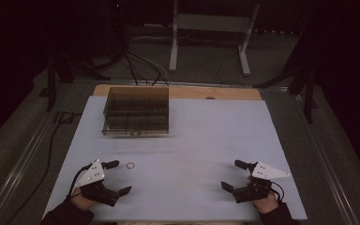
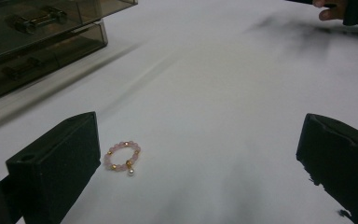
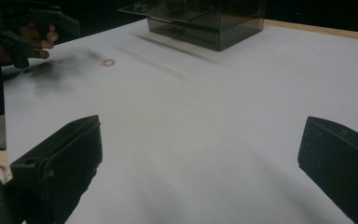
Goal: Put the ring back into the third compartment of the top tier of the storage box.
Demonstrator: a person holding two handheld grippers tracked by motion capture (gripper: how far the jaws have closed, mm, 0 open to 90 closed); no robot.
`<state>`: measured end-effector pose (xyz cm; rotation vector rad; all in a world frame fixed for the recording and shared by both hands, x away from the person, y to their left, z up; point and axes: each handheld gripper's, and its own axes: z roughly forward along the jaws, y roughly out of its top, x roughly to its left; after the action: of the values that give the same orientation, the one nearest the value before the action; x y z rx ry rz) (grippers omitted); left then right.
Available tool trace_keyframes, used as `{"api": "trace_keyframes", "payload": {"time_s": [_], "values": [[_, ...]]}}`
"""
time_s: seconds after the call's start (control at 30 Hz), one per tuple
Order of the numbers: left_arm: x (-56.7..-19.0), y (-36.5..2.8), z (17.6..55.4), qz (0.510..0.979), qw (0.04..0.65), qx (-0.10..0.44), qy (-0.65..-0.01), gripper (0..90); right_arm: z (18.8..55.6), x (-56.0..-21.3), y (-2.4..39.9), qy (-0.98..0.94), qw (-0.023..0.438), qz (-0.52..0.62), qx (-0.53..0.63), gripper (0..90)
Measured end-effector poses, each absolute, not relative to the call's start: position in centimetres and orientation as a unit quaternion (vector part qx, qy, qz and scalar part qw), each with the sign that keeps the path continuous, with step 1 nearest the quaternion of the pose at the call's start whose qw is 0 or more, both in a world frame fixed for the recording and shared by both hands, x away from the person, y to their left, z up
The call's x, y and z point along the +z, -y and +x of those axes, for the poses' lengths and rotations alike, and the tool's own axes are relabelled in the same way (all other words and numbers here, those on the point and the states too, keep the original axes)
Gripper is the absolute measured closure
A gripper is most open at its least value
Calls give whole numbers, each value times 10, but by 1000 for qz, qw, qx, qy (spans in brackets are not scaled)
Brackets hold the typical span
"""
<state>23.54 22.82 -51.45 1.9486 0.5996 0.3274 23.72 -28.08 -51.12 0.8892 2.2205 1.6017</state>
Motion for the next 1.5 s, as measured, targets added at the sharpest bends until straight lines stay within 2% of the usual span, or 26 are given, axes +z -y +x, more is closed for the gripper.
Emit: {"api": "trace_keyframes", "payload": {"time_s": [0.53,0.97,1.5], "values": [[-513,-223,233,822,504,129,-232,7,238,-510,278,-765,131,304,552,0],[-490,-210,229,819,523,129,-200,7,238,-510,278,-764,128,304,555,0],[-471,-214,236,800,540,154,-211,7,239,-510,277,-763,125,306,556,0]]}}
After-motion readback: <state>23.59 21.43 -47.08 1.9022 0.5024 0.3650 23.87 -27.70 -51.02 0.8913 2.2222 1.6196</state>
